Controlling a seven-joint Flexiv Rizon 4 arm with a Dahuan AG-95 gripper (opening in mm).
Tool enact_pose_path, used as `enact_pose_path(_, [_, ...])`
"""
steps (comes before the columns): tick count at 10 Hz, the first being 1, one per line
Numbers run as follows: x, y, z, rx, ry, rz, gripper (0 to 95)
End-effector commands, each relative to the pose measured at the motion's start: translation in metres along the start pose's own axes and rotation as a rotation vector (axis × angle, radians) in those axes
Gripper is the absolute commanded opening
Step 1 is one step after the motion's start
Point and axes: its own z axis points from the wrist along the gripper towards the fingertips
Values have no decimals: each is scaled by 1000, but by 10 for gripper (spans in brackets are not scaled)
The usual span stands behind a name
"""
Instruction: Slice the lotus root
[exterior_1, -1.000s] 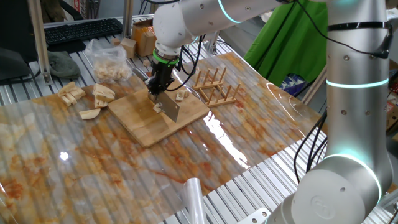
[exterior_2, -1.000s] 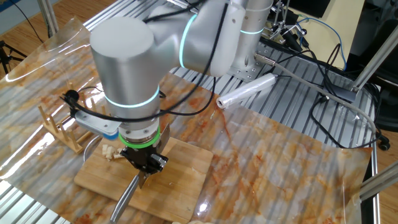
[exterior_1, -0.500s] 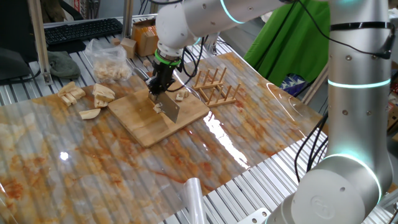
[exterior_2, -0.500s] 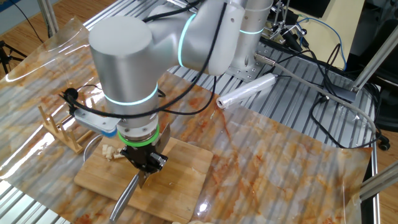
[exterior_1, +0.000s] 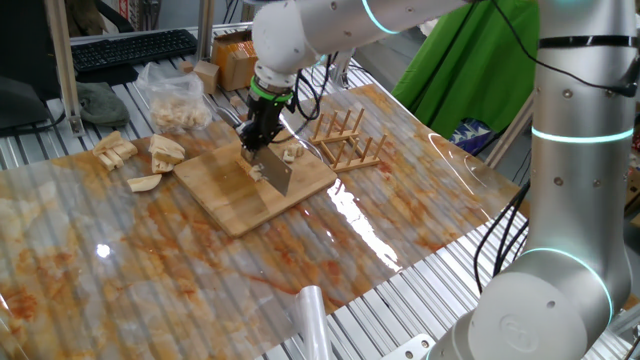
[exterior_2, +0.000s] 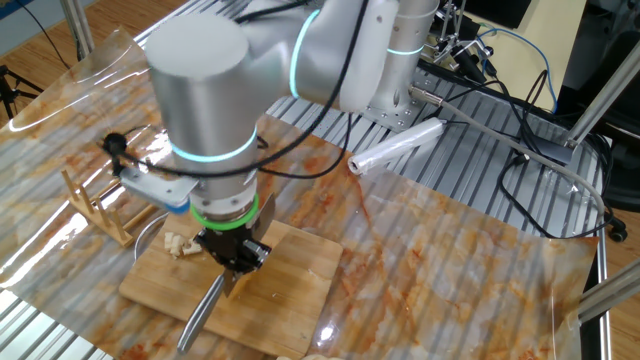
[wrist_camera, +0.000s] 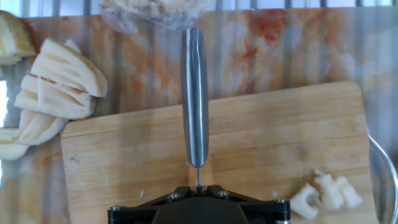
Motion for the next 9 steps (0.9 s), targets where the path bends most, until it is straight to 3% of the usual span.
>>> enact_pose_path(1, [9,2,8,2,-106,26,0])
enact_pose_path(2, [12,5,14,2,-123,42,0])
enact_pose_path(5, [8,2,6,5,-109,35,0])
enact_pose_path(9, [9,3,7,-3,-111,46,0])
